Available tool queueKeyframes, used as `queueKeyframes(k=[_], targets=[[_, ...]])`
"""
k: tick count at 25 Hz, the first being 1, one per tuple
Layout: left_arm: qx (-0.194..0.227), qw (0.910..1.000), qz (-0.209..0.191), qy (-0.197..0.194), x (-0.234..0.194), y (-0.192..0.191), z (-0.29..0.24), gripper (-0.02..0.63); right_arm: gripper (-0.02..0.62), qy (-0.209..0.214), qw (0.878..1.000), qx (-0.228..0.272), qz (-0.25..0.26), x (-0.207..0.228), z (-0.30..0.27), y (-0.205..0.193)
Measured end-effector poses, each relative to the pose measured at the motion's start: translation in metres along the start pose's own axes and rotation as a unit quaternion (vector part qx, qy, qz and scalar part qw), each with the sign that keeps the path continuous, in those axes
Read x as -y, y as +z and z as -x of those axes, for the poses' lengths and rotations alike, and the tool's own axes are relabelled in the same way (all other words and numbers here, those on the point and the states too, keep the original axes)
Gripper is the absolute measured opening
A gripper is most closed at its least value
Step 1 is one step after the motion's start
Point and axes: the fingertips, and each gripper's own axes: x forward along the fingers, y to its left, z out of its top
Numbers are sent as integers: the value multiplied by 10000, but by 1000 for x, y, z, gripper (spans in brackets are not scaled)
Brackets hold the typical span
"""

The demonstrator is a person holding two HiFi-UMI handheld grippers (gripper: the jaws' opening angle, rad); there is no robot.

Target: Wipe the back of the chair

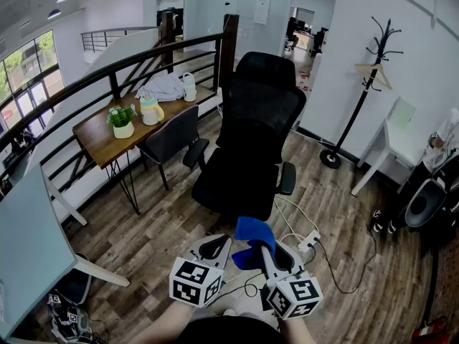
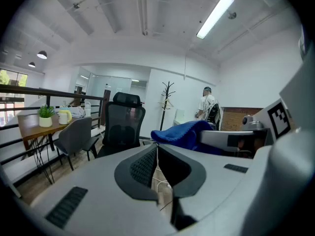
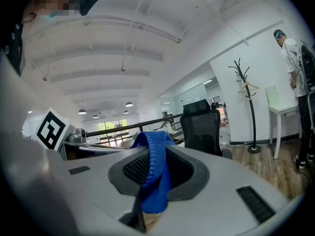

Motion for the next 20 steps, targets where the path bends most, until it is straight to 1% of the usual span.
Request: queueKeyframes(k=[4,10,12,15,20], targets=[[-62,9998,178,98,-3,-7,-8,21,81,14,9994,-61,334,3,-1,0],[-188,9988,182,425,-9,-18,-2,21,81,-13,9986,-167,494,5,6,-6],[-216,9985,140,481,-12,-19,0,21,81,-39,9984,-165,535,6,8,-6],[-204,9986,125,470,-13,-16,2,21,81,3,9983,-171,551,6,8,-6],[-102,9993,169,328,-3,-13,-3,21,83,288,9987,-178,381,6,7,-5]])
